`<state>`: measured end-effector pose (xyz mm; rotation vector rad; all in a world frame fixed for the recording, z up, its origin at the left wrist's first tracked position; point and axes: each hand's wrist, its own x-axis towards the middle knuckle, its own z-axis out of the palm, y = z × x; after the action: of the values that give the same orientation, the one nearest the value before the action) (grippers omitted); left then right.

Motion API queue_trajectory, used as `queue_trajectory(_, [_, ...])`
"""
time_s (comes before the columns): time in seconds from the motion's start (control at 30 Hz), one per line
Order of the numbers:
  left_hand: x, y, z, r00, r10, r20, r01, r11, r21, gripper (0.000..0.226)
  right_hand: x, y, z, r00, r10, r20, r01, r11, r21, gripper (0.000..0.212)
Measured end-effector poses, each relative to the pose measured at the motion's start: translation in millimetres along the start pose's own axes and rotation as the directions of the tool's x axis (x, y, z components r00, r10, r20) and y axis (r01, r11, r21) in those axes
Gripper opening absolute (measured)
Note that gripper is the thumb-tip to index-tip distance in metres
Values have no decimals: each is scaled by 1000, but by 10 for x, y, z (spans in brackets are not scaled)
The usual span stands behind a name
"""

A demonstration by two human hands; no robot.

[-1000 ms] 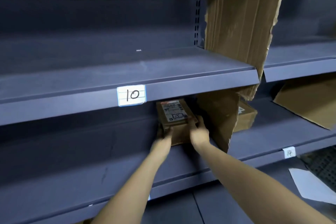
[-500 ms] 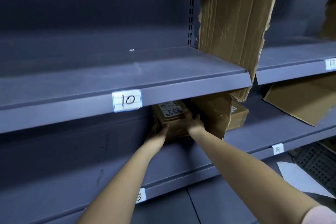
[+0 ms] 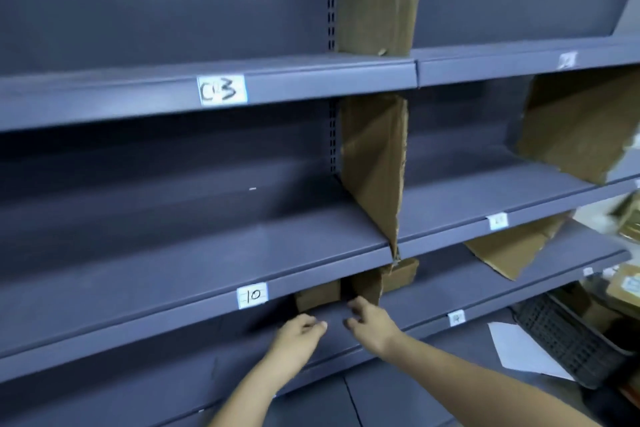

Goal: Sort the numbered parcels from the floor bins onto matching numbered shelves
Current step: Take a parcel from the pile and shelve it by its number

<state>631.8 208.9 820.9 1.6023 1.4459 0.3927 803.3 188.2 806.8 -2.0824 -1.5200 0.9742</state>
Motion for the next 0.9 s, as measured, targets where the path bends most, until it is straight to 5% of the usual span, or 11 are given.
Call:
queue_trajectory(0.17, [-475,445,-30,988,152,16,-152,970,188,36,-675,-69,-458,982,-186,-12,178,955,-236,43])
queue_trajectory(0.4, [-812,1383,80,869,467,166,-494,792,359,34,-1478,-224,-1190,905,-322,-278,212,908,-361,41])
queue_trajectory(0.63, [-1088,2136,456,652,665,365,-738,445,508,45,-2301,56,-1734,841,-295,-454,23,857,-514,43])
queue_trajectory(0.9, [-1507,2833,1222,428,743,515,-877,204,434,47,-3174,721,-2363,796,-181,-578,-227,795,-562,45])
